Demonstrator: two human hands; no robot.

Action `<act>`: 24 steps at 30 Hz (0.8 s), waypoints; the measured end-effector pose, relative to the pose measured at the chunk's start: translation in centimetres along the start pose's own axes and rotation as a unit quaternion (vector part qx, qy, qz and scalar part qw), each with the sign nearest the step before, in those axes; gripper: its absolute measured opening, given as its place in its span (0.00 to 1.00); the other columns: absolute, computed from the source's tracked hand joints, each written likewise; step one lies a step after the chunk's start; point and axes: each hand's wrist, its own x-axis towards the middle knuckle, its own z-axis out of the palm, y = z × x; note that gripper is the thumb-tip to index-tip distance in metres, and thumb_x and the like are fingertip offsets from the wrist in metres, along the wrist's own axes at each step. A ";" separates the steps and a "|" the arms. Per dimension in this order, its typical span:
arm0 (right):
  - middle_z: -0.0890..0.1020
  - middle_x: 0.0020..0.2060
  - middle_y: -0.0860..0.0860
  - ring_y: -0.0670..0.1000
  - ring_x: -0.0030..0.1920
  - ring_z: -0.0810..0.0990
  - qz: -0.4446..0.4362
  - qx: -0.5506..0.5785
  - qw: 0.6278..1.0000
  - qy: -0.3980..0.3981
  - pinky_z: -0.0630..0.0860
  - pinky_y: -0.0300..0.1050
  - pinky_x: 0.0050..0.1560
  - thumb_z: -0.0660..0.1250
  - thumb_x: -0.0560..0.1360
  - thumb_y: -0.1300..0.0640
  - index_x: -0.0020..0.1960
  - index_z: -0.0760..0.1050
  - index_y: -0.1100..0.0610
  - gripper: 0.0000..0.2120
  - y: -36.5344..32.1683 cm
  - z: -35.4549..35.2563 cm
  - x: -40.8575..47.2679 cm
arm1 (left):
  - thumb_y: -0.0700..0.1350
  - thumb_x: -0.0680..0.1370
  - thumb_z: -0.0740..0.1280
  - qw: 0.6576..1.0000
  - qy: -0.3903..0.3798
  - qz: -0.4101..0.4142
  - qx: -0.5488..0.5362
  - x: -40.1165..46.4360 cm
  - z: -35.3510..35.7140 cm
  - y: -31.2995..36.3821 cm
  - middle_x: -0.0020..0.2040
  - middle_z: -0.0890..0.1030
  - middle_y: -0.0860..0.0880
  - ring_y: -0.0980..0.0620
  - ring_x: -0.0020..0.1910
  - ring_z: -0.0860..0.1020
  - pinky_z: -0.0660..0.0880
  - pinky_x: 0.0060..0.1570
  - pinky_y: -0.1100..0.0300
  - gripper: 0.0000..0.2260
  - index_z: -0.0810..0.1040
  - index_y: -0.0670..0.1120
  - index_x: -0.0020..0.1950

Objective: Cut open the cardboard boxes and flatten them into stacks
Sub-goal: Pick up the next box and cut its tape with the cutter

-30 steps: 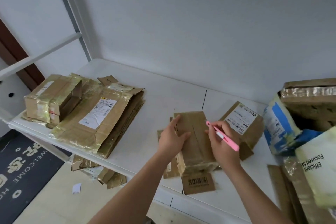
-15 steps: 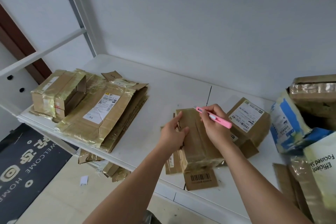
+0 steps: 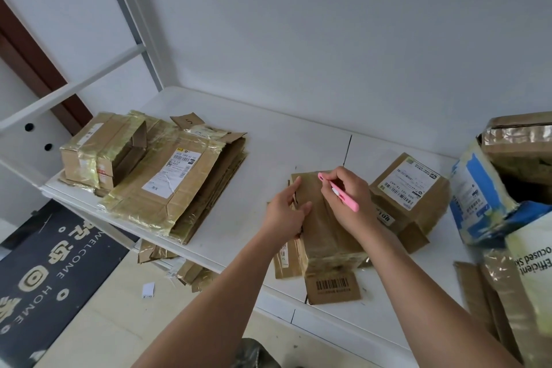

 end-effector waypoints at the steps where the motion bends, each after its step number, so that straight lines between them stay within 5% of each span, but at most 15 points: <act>1: 0.82 0.45 0.47 0.34 0.47 0.80 0.002 -0.002 1.000 -0.009 0.74 0.27 0.45 0.68 0.76 0.66 0.45 0.76 0.61 0.02 0.0 -0.1 0.0 | 0.44 0.80 0.67 1.000 -0.002 -0.003 -0.002 0.0 0.0 0.0 0.71 0.72 0.49 0.47 0.61 0.78 0.82 0.49 0.46 0.27 0.63 0.60 0.76; 12: 0.83 0.46 0.49 0.40 0.43 0.81 0.072 0.001 0.994 -0.084 0.80 0.38 0.40 0.67 0.78 0.62 0.47 0.74 0.60 0.02 -1.3 -2.1 -1.9 | 0.45 0.80 0.67 1.000 -0.006 -0.011 0.011 -0.3 0.1 0.0 0.68 0.75 0.48 0.50 0.53 0.81 0.83 0.43 0.48 0.27 0.63 0.61 0.76; 17: 0.77 0.31 0.51 0.45 0.27 0.72 0.087 -0.017 0.991 -0.100 0.65 0.34 0.26 0.68 0.77 0.62 0.39 0.73 0.59 0.09 -3.0 -3.0 -4.6 | 0.44 0.80 0.66 1.000 0.005 -0.007 0.019 -0.2 0.2 0.0 0.65 0.78 0.48 0.51 0.51 0.81 0.83 0.43 0.49 0.27 0.62 0.61 0.76; 21: 0.79 0.32 0.51 0.52 0.35 0.81 0.133 0.030 0.984 -0.118 0.75 0.47 0.30 0.69 0.77 0.61 0.37 0.73 0.56 0.10 -4.7 -5.3 -8.7 | 0.45 0.80 0.67 0.999 0.018 -0.002 0.033 0.1 0.4 -0.3 0.65 0.77 0.47 0.51 0.54 0.80 0.83 0.43 0.51 0.27 0.62 0.61 0.76; 24: 0.80 0.34 0.46 0.43 0.32 0.78 0.160 0.057 0.977 -0.127 0.71 0.37 0.29 0.68 0.77 0.61 0.38 0.73 0.58 0.10 -6.0 -7.3 -10.5 | 0.46 0.80 0.67 0.999 0.023 -0.007 0.039 0.4 0.5 -0.3 0.63 0.78 0.47 0.50 0.50 0.81 0.83 0.44 0.48 0.28 0.62 0.61 0.76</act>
